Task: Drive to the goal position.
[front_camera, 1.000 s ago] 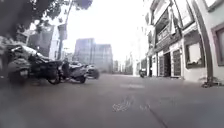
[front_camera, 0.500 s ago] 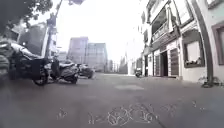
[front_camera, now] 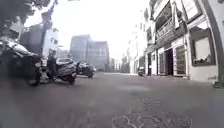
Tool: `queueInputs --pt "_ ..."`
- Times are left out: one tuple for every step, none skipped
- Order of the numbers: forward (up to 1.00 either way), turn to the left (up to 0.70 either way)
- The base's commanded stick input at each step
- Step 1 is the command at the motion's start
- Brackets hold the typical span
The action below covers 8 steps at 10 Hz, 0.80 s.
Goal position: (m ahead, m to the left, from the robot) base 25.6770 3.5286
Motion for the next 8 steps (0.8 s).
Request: queueInputs --pt "1.00 0.00" --pt "1.00 0.00" --pt "1.00 0.00" --pt "1.00 0.00" --pt "1.00 0.00" --pt "1.00 0.00" --pt "1.00 0.00" --pt "1.00 -0.26"
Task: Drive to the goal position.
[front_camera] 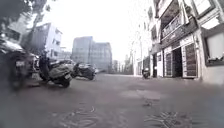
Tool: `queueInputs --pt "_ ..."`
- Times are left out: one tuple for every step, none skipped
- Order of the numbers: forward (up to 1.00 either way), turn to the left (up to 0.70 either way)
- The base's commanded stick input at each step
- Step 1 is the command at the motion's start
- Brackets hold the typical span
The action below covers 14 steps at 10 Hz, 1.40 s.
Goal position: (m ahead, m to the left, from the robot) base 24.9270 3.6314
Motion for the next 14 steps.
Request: queueInputs --pt "1.00 -0.40" --pt "1.00 -0.40" --pt "1.00 -0.06" --pt "1.00 0.00" --pt "1.00 0.00" --pt "1.00 0.00" --pt "1.00 0.00" --pt "1.00 0.00" --pt "1.00 0.00" --pt "1.00 0.00" --pt "1.00 0.00" --pt "1.00 0.00" --pt "1.00 0.00" --pt "1.00 0.00"
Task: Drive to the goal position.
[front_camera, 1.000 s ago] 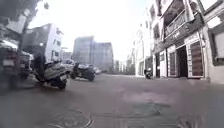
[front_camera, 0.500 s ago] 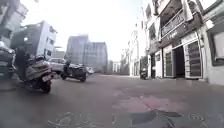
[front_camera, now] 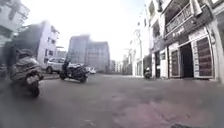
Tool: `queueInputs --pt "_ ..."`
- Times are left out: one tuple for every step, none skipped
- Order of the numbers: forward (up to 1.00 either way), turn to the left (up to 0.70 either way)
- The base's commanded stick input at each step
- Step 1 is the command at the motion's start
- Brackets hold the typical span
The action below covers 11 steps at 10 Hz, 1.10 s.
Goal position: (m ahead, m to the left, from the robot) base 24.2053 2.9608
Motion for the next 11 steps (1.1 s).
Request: queueInputs --pt "1.00 0.00" --pt "1.00 0.00" --pt "1.00 0.00" --pt "1.00 0.00" --pt "1.00 0.00" --pt "1.00 0.00" --pt "1.00 0.00" --pt "1.00 0.00" --pt "1.00 0.00" --pt "1.00 0.00" --pt "1.00 0.00"
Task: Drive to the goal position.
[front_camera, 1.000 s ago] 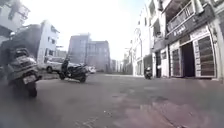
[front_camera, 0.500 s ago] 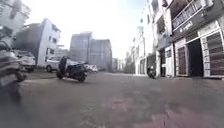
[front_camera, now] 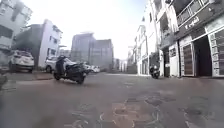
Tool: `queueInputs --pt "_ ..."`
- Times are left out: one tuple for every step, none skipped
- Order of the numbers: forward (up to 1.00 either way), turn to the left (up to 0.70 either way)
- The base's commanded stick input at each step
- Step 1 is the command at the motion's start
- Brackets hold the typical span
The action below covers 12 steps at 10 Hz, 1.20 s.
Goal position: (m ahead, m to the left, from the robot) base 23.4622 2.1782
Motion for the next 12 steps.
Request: queueInputs --pt "1.00 0.00" --pt "1.00 0.00" --pt "1.00 0.00" --pt "1.00 0.00" --pt "1.00 0.00" --pt "1.00 0.00" --pt "1.00 0.00" --pt "1.00 0.00" --pt "1.00 0.00" --pt "1.00 0.00" --pt "1.00 0.00" --pt "1.00 0.00"
